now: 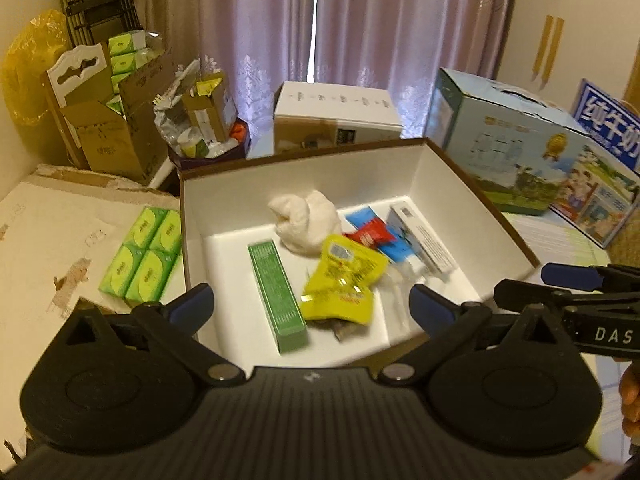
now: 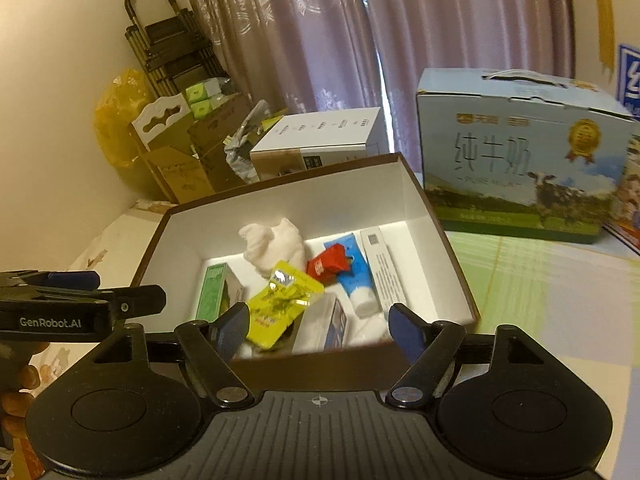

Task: Organize objects

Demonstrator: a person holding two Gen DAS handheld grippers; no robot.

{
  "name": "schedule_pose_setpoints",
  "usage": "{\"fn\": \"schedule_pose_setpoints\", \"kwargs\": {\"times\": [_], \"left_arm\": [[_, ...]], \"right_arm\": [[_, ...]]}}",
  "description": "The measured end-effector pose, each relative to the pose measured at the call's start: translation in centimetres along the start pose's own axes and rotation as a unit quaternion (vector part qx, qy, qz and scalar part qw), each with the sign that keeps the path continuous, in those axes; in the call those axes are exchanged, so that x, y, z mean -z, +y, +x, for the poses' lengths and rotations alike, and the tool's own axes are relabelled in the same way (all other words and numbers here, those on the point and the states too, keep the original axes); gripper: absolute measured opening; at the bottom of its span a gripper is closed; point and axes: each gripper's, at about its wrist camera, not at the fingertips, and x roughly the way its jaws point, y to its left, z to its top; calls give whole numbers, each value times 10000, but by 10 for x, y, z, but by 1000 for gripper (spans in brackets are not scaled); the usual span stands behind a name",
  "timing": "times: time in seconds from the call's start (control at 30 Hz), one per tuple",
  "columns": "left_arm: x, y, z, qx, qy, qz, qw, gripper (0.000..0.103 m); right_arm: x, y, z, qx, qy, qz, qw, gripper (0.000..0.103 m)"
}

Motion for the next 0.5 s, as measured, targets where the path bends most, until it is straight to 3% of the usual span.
{"fn": "schedule_pose_setpoints", "kwargs": {"times": [0.27, 0.5], "left_arm": [[42, -9, -42, 284, 134, 121, 9994, 102], [80, -13, -75, 249, 266, 42, 9993, 100]], "right_arm": [[39, 13, -46, 287, 88, -14, 9995, 74], [70, 22, -79, 378, 194, -79, 9991, 74]]}}
